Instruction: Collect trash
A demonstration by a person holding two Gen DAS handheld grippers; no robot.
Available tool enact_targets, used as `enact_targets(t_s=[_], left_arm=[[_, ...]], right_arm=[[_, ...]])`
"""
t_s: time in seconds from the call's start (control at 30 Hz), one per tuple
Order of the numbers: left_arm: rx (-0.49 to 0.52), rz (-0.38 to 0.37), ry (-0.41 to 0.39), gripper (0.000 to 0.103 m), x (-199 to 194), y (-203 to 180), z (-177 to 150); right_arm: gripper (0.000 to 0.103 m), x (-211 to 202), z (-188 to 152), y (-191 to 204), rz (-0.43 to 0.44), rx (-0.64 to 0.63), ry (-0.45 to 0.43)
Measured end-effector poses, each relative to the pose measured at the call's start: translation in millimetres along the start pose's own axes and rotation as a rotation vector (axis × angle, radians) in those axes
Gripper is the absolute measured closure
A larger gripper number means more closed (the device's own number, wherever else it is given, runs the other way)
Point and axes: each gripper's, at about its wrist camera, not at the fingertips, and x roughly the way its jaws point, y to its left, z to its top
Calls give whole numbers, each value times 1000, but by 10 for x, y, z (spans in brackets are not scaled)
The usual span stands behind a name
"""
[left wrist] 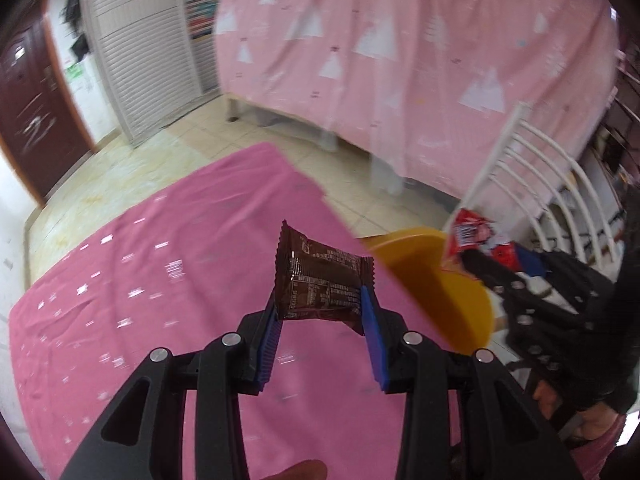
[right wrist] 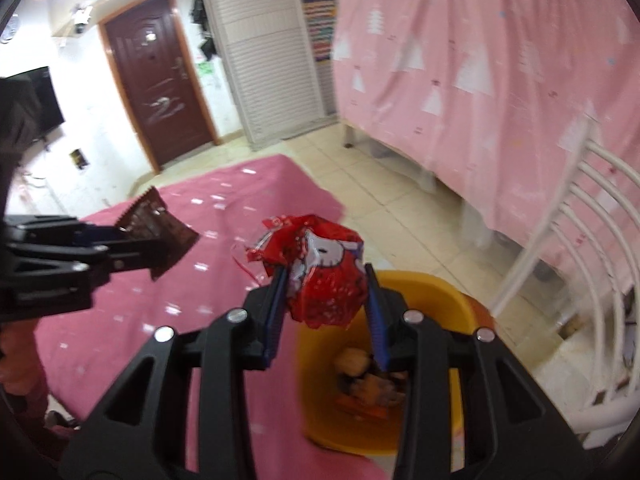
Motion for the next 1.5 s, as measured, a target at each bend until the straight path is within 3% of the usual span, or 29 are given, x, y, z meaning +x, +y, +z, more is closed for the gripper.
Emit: enact_targets(t_s=[0.27,0.47,0.57,0.6,0.73,0.9,1.0,1.17,1.23,1.4,1.5], left_arm=[[41,-57,49,70,343,-523,154],[37,-92,80,67,540,-587,210],[37,-110,77,48,567,-571,212],[38,-112,75,43,573,-564,219],[21,-107,65,33,570,-482,204],[2,-92,47,29,507,-334,187],[-11,-90,19,20,417,-225,161],[-42,-79,-29,13,237,0,92],[-58,-74,-50,8,147,90,54],[-82,-33,-123,8,-80,343,-71],[-113,10,-169,8,-226,548,-195]], right_arm=[[68,106,-174,-458,-55,72,40],[67,285,-275,-589,-91,88,85],[62,357,-318,-645,-92,102,108],[54,368,-325,-661,-93,107,110],[33,388,-338,-674,-82,121,105],[30,416,-343,-597,-63,110,107],[23,406,-323,-512,-48,109,95],[22,336,-264,-344,-23,102,46],[16,303,-229,-254,-37,89,27],[6,135,-128,73,-54,45,-55],[6,42,-81,264,-26,24,-94]])
